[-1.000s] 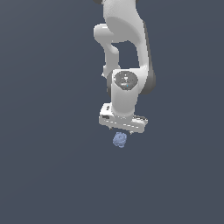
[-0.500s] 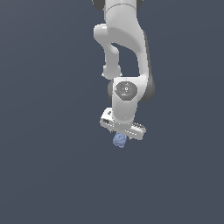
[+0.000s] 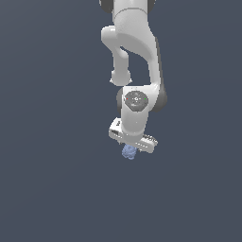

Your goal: Pick up the object and move it to a goal position.

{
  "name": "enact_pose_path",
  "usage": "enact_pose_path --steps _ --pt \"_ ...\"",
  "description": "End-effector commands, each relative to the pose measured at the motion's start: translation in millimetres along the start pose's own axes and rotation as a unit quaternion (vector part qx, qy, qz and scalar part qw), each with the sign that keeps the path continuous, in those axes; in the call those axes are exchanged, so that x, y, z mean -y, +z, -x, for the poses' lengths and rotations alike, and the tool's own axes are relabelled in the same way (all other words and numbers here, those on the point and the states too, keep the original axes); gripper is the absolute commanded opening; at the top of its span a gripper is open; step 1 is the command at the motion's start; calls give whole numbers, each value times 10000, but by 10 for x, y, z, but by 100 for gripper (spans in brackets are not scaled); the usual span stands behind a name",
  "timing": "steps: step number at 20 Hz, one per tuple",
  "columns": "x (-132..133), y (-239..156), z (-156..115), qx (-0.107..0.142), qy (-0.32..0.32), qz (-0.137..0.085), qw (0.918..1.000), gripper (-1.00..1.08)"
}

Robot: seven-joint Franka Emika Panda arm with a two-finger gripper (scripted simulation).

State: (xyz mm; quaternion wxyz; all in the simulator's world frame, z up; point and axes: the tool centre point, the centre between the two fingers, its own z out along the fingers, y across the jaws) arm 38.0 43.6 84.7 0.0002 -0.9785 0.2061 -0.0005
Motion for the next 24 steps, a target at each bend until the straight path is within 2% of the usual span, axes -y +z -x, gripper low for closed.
enact_pose_path --steps 1,7,12,13,24 --pt "-4 92 5 5 5 3 10000 100" --pt "-7 397 13 4 17 4 10000 100" --pt "-2 451 0 4 21 4 10000 100" --pt "-2 451 0 4 21 4 10000 -100" --pt "-1 448 1 4 21 4 10000 -100"
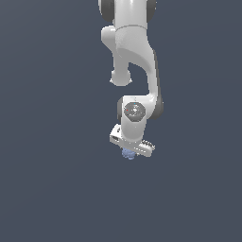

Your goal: Pick up the object and move it to a goal position.

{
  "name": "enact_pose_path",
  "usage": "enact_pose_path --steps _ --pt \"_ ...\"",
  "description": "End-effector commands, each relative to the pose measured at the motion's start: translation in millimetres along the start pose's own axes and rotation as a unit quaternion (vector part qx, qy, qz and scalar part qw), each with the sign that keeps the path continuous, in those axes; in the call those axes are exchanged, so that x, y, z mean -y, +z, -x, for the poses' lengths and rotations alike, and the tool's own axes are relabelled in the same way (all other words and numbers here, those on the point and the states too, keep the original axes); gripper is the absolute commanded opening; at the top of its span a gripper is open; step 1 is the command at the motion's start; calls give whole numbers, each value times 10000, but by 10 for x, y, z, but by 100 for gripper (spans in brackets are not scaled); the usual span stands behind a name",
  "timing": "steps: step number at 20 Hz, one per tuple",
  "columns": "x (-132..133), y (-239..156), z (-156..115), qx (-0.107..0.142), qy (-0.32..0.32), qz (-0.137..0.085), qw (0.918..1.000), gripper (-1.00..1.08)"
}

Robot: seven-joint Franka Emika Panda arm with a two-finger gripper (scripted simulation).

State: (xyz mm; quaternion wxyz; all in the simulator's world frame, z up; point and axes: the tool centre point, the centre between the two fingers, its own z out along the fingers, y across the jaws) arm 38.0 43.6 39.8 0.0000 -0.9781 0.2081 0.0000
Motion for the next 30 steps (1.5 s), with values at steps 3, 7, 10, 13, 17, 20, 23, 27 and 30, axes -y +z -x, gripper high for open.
enact_pose_path --steps 3,7,10,13,17,20,23,27,30 --pt "7 -33 17 0 0 0 10000 -100" --pt "29 -139 70 0 0 0 10000 -100" --pt "55 -267 134 0 0 0 10000 -100" --pt "91 -438 220 0 0 0 10000 -100" --pt "153 -740 370 0 0 0 10000 -100" --pt "211 -1022 510 0 0 0 10000 -100" --pt "274 -1327 659 0 0 0 10000 -100" --pt "363 -1764 870 -2 1 3 10000 -100" --pt "433 -2101 1032 -4 1 6 10000 -100"
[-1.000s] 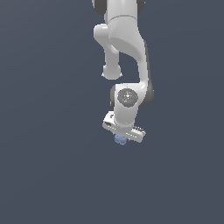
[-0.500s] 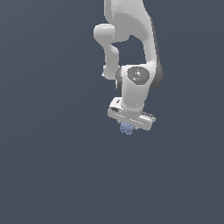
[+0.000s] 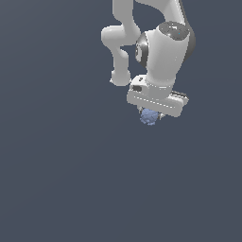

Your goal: Pick up the object and move it to a goal position.

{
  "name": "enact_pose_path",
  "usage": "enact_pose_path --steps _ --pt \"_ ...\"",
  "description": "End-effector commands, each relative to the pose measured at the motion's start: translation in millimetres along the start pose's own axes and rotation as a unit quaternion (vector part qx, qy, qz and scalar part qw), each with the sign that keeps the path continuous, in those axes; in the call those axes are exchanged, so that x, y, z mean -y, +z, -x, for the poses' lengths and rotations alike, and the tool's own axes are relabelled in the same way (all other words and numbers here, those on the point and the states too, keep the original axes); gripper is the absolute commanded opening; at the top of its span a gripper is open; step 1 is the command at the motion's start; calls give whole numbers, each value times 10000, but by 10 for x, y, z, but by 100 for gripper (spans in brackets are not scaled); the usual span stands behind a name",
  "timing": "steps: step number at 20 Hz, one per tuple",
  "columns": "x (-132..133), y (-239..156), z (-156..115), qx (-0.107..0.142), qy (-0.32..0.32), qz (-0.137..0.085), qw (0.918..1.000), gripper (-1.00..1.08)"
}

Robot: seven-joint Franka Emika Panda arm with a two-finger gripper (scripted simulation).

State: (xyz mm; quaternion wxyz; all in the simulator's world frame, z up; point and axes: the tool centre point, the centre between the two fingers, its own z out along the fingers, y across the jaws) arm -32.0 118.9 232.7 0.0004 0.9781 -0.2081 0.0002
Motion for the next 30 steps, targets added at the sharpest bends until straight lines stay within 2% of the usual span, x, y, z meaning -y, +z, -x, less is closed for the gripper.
enact_pose_path --steps 1,18,24,30 --pt "55 -284 140 -3 1 5 10000 -100" --pt "459 -2094 973 -4 0 5 10000 -100" --pt "563 -2492 1140 1 0 0 10000 -100" --pt "624 -2706 1224 3 0 -3 10000 -100"
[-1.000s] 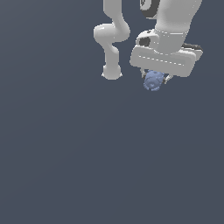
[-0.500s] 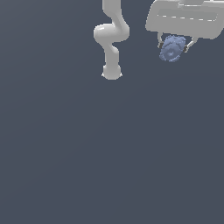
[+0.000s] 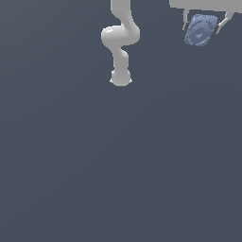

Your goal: Pick up the object and move it to a goal position.

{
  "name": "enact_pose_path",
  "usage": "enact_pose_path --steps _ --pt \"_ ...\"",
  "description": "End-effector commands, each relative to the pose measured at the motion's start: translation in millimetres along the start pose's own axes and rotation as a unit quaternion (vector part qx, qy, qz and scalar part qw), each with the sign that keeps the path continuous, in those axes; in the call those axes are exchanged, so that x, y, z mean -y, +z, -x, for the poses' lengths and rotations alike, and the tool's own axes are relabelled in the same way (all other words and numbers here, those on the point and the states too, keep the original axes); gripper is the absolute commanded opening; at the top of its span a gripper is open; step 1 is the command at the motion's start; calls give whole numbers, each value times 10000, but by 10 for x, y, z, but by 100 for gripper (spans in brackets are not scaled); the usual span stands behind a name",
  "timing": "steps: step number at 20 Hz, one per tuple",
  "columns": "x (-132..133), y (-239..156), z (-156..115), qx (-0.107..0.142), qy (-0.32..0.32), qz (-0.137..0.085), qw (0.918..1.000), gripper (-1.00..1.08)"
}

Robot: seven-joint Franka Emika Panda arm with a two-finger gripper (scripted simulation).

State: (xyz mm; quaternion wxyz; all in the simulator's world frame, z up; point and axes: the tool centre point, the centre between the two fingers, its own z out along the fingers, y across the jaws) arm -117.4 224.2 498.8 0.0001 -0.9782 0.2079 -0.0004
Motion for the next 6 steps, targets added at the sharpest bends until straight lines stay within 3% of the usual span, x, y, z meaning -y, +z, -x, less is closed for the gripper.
enact_pose_path --steps 1,6 --pt "18 -62 23 4 3 3 10000 -100" --pt "32 -86 27 4 3 3 10000 -100"
